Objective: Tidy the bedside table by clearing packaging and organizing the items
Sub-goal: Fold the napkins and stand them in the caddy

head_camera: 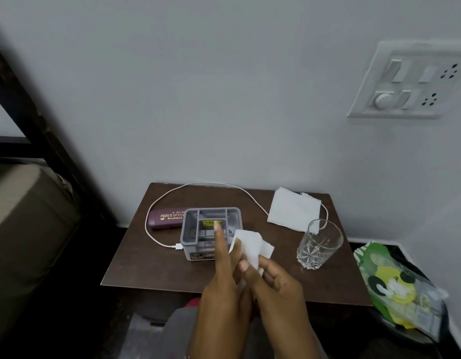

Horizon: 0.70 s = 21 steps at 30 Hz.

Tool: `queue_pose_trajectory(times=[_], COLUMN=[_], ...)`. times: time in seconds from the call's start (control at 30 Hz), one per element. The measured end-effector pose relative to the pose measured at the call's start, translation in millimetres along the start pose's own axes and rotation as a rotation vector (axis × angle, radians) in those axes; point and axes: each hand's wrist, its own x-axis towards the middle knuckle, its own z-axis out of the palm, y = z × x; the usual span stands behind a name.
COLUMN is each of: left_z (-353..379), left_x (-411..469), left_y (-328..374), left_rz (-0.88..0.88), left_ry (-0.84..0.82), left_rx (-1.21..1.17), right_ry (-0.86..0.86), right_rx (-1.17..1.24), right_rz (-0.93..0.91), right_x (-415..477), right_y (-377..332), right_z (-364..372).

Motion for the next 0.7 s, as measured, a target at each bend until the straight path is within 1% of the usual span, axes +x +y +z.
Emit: queue_pose_trajectory(times=[0.07,0.13,0.17,0.23,0.27,0.3,0.33,0.4,0.43,0.47,0.5,0.6,0.7], left_z=[6,7,4,-9,-19,-28,-36,-44,-45,-43,-41,-35,-36], left_x=[-3,-7,-8,-7,-4,1,6,15,18,20,23,29,37], left_y=[-2,-2,-1,0,-1,-2,-4,-11,-14,-17,-20,-29,-35], left_rz=[-0.002,-0.025,-0.027,-0.034,-0.073,-0.157,-0.258,-0.447,-0.512,-0.55,-0.564,-0.545,-0.532], left_ry=[-0.066,-0.124,-0.113,0.002,0.076,0.117,0.092,-0.092,-0.181,-0.225,-0.229,-0.147,-0.113], left_rx=[-0.073,-0.211,-0.277,-0.334,-0.353,-0.389,-0.427,-0.494,-0.522,-0.524,-0.51,-0.506,-0.513], right_ry=[0.019,0.049,0.068,0.077,0.07,0.05,0.019,-0.059,-0.089,-0.106,-0.12,-0.131,-0.166], right_rx=[0.124,0.185,0.207,0.23,0.222,0.203,0.177,0.114,0.074,0.027,-0.022,-0.119,-0.13], right_rz=[0.08,0.145,0.174,0.214,0.228,0.243,0.257,0.292,0.311,0.323,0.328,0.303,0.287], right_x=[4,8,9,12,12,12,12,12,13,14,15,20,28], right_y=[0,1,2,3,3,3,3,3,3,5,6,11,17], right_z=[-3,-5,-5,-8,-10,-12,-14,-14,-13,-12,-10,-8,-8])
